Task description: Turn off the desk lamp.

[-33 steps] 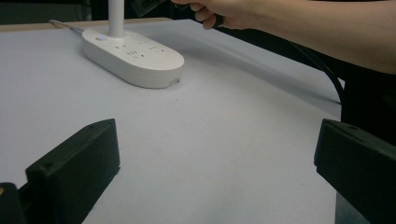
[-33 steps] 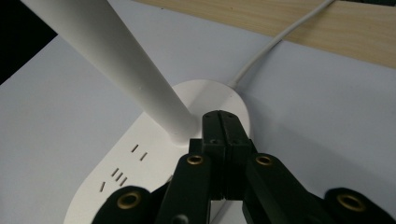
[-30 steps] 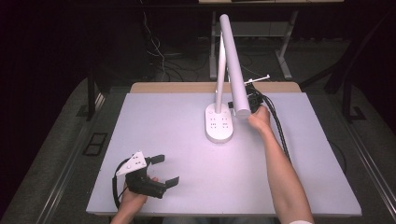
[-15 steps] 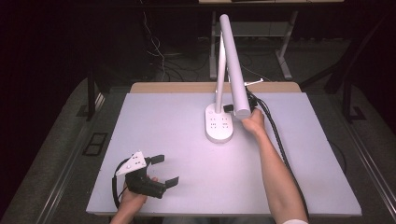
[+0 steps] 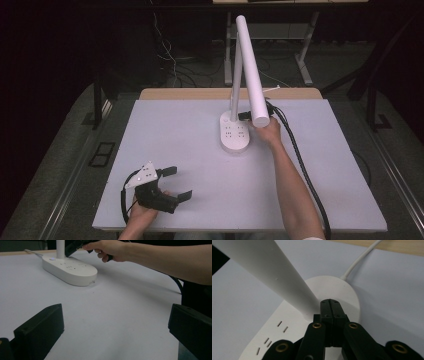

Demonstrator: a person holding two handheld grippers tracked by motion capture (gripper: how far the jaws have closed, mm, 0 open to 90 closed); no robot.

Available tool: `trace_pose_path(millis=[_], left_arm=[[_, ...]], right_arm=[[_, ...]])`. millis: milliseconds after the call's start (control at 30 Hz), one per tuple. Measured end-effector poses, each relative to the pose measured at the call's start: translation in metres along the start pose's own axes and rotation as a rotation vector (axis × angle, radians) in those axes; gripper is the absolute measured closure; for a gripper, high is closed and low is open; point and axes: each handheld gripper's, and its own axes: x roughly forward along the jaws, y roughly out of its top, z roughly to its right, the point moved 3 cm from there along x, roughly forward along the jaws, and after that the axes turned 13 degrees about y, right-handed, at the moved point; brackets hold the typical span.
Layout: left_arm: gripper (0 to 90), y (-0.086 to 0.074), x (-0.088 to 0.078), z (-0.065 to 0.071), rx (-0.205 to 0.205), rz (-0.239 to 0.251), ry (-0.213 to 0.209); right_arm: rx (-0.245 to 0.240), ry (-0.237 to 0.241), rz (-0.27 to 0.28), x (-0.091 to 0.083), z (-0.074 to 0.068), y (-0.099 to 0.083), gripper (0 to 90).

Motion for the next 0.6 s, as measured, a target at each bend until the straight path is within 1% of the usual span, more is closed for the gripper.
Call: trace_pose_path(millis=[33, 100, 233, 300, 500, 600], left_arm=[[0.0, 0.0, 0.0004, -0.0001, -0.003, -0.002, -0.001], [0.0, 0.0001, 0.0002, -0.0001, -0.002, -0.002, 0.0], [0.0, 0.0001, 0.0003, -0.0009, -0.003, 0.0, -0.003], [0.0, 0.0002, -0.0002, -0.0004, -0.002, 0.002, -0.003], [0.0, 0.0003, -0.0001, -0.0003, -0.002, 0.002, -0.002], [0.0, 0.0003, -0.0001, -0.0004, -0.002, 0.002, -0.002]], right_arm=[[0.012, 0.005, 0.005, -0.0009, 0.0002, 0.0001, 90.0], [0.02, 0.012, 0.007, -0.0018, 0.001, 0.0003, 90.0], [0.017, 0.007, -0.004, -0.0044, 0.0024, 0.0003, 90.0], [0.026, 0.018, 0.001, -0.0058, 0.0045, -0.0005, 90.0], [0.026, 0.04, 0.015, -0.0037, 0.0045, -0.0013, 90.0], [0.009, 0.015, 0.003, -0.0017, 0.0013, -0.0001, 90.0]])
